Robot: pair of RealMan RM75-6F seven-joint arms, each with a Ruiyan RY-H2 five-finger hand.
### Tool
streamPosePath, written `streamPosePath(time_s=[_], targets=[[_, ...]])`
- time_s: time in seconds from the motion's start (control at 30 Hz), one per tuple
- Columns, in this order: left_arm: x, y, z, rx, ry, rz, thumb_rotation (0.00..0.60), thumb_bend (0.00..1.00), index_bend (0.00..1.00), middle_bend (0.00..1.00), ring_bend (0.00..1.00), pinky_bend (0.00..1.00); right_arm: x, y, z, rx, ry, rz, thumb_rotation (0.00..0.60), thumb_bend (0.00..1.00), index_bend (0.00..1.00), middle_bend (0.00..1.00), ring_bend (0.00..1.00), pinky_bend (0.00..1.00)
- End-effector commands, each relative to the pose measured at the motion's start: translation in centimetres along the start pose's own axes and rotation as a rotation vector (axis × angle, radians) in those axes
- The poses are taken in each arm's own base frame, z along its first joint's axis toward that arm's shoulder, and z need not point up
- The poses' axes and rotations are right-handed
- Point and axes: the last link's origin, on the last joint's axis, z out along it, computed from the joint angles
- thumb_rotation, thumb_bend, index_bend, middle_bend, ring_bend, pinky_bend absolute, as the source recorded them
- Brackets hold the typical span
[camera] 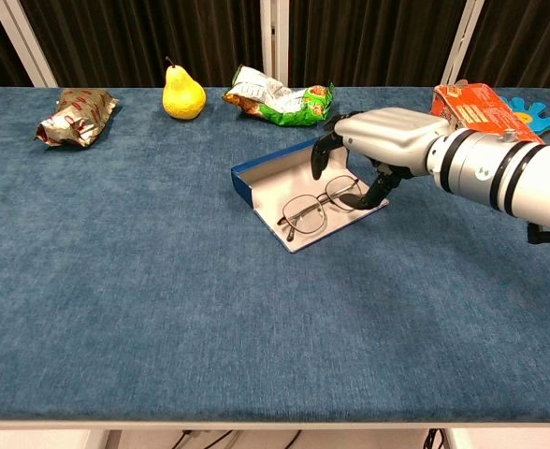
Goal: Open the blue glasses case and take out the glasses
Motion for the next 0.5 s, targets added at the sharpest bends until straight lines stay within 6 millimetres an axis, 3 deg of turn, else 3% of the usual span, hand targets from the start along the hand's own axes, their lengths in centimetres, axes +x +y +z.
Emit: streamPosePath(time_s=[0.03,0.5], targets=[[0.00,-0.02,0.01,0.000,0.000,-0.001,0.600,0.17,0.51,0.54,0.42,0.37,-0.32,-0.38,0.50,0.011,-0.001,-0.013,0.600,0.35,0.36,0.26,0.00,0.00],[0.04,-0.07,-0.03,-0.006,-0.002,-0.011,0.600,0.17,0.51,0.54,0.42,0.37,-1.25,-0.70,1.28,0.015,-0.013,-0.016,0.600,0.39,0.47,0.27,0.00,0.00]])
